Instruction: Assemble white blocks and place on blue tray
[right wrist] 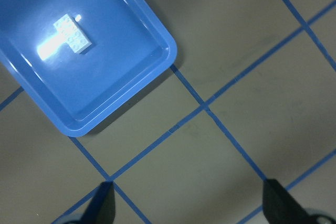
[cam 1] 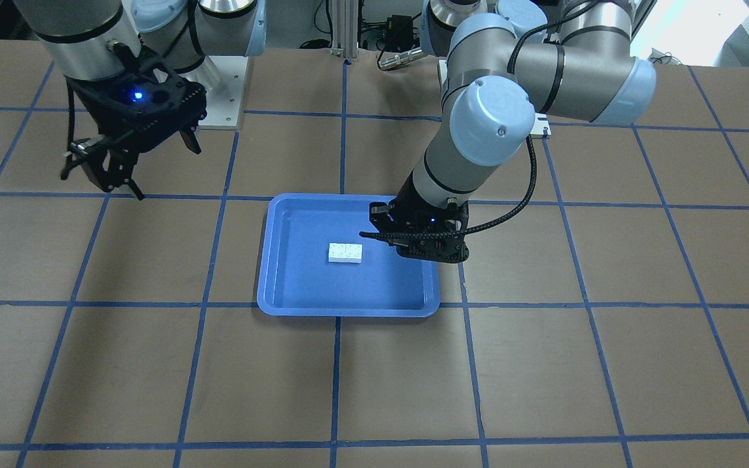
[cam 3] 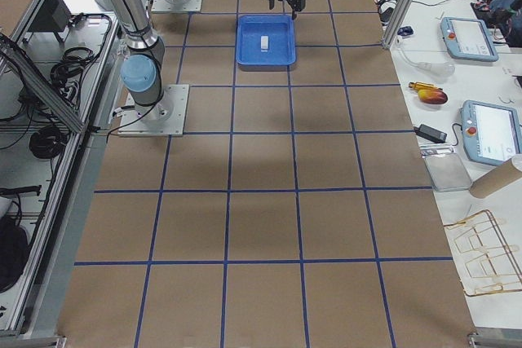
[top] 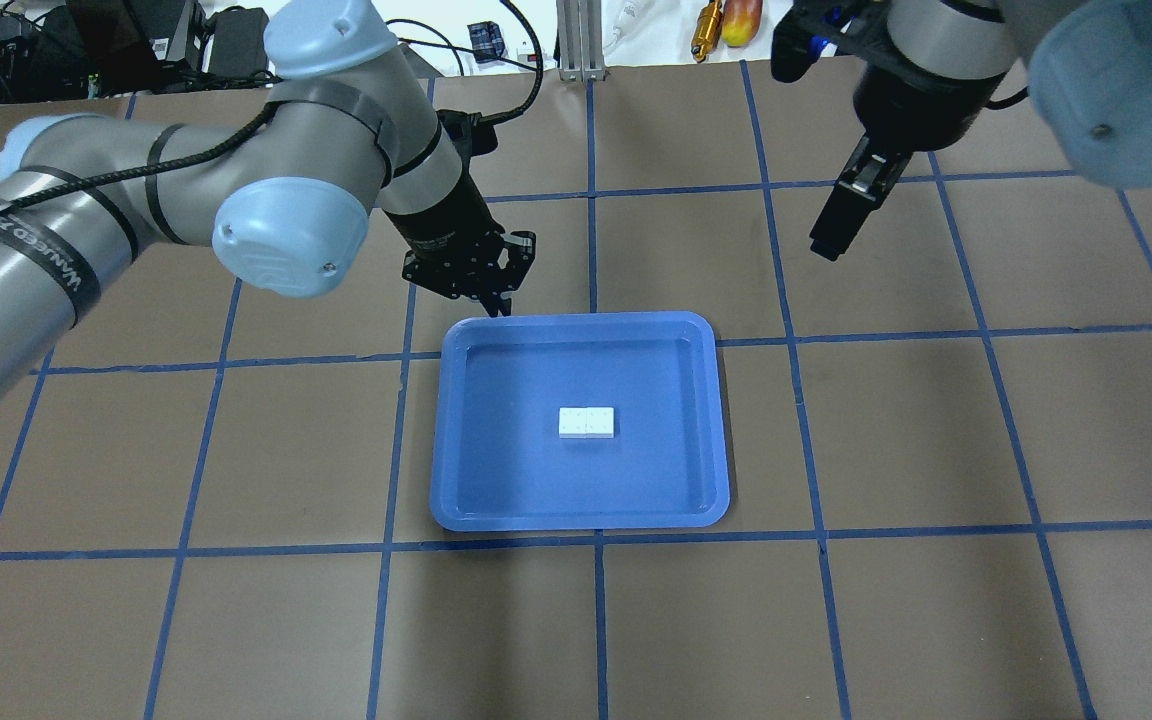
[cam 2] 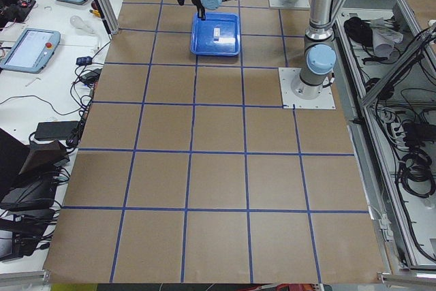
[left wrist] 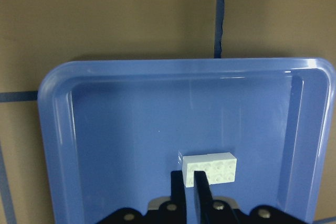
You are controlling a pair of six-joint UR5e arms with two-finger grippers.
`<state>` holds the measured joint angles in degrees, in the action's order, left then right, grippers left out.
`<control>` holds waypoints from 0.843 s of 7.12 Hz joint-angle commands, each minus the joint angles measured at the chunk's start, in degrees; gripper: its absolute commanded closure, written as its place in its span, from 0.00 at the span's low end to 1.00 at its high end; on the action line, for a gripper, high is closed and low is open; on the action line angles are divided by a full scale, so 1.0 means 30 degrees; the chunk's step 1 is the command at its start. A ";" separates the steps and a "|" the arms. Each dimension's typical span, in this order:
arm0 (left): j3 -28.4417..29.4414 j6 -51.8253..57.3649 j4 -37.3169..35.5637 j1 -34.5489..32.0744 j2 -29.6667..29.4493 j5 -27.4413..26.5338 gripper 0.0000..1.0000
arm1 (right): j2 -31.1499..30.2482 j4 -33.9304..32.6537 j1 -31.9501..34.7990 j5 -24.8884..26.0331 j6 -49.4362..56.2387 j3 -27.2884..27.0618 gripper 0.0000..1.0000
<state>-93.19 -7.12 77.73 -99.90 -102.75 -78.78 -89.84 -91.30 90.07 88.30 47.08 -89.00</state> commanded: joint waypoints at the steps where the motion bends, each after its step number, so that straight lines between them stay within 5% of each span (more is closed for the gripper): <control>1: 0.0945 0.2011 0.2762 0.0107 0.1753 -0.1510 0.79 | -0.0259 0.1102 -0.0872 0.1377 -0.5758 0.0105 0.00; 2: 0.0946 0.2747 0.2859 0.0717 0.2370 -0.2587 0.78 | -0.0346 0.1311 -0.0871 0.1270 -0.9967 0.0135 0.00; 4: 0.0976 0.4269 0.3121 0.2532 0.3630 -0.2598 0.63 | -0.0114 0.1050 -0.0755 -0.0506 -1.2660 0.0165 0.00; 6: 0.0740 0.4775 0.3068 0.3035 0.4540 -0.2657 0.00 | 0.0122 0.0903 -0.0725 -0.0518 -1.4753 0.0136 0.00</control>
<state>-90.76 6.25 87.24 -92.00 -90.86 -86.67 -89.78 -88.48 87.80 87.25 6.14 -88.54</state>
